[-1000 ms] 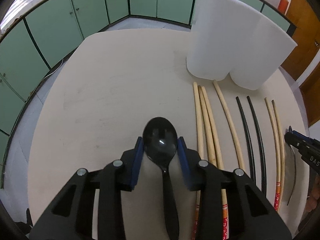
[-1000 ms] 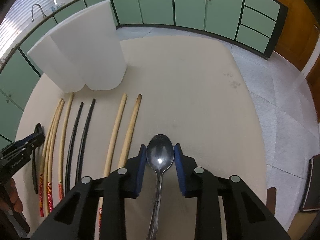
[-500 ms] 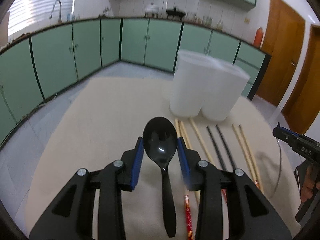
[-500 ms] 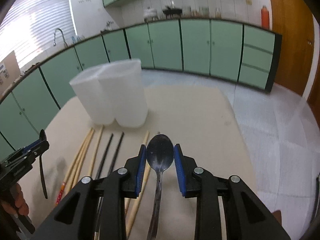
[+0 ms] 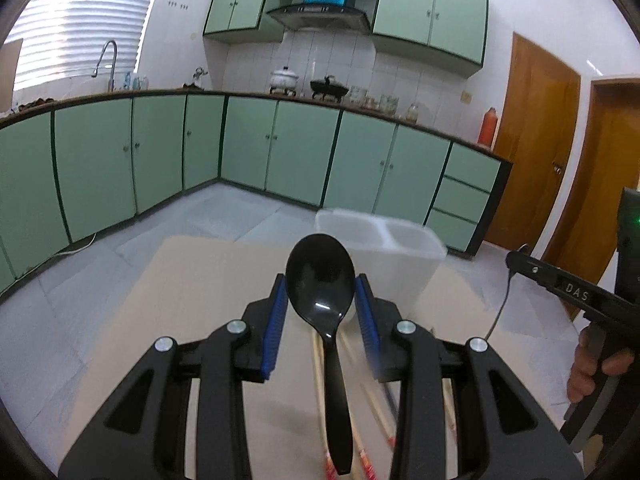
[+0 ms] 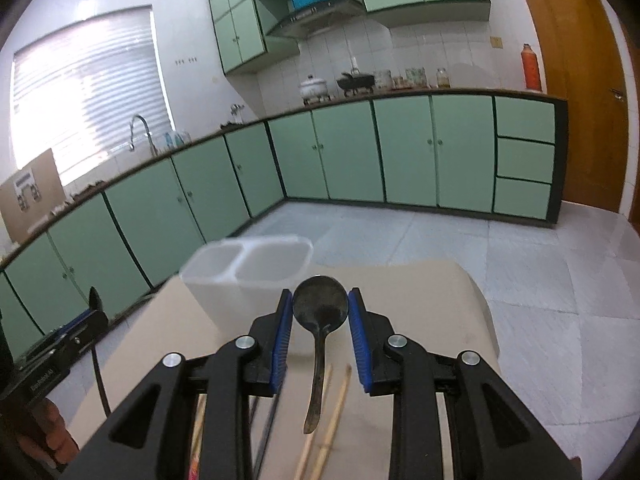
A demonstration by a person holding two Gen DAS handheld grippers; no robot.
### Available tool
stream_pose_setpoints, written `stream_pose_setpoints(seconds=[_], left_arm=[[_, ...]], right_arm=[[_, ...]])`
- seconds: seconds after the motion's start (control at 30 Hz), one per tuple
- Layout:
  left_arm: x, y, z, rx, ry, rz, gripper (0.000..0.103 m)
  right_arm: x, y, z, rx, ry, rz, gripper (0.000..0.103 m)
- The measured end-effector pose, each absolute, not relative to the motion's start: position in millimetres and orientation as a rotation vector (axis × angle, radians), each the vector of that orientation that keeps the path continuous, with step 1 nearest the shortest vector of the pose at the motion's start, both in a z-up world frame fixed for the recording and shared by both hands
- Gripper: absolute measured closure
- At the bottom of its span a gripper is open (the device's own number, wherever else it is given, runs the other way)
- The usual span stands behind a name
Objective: Organize utensils
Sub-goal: 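Lift both spoons and carry them over the white utensil holder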
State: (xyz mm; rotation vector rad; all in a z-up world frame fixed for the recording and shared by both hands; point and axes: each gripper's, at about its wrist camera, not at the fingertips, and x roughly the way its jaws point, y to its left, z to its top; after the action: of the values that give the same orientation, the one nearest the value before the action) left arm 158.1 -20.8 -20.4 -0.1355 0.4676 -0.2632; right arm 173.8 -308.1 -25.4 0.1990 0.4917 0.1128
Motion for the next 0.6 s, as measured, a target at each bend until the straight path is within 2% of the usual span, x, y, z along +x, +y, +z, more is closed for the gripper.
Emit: stream_pose_setpoints(seconds=[0.37, 0.6], left_arm=[[222.8, -48.8, 48.8, -0.208, 0.318, -0.329, 0.070], [269.8, -69.0, 57.6, -0.198, 0.292, -0.316, 0.070]], right_arm=[[215.1, -319.3, 38.3, 0.247, 0.374, 0.194, 0.075], [252.7, -312.2, 50.6, 0.248, 0.367, 0.186, 0.075]])
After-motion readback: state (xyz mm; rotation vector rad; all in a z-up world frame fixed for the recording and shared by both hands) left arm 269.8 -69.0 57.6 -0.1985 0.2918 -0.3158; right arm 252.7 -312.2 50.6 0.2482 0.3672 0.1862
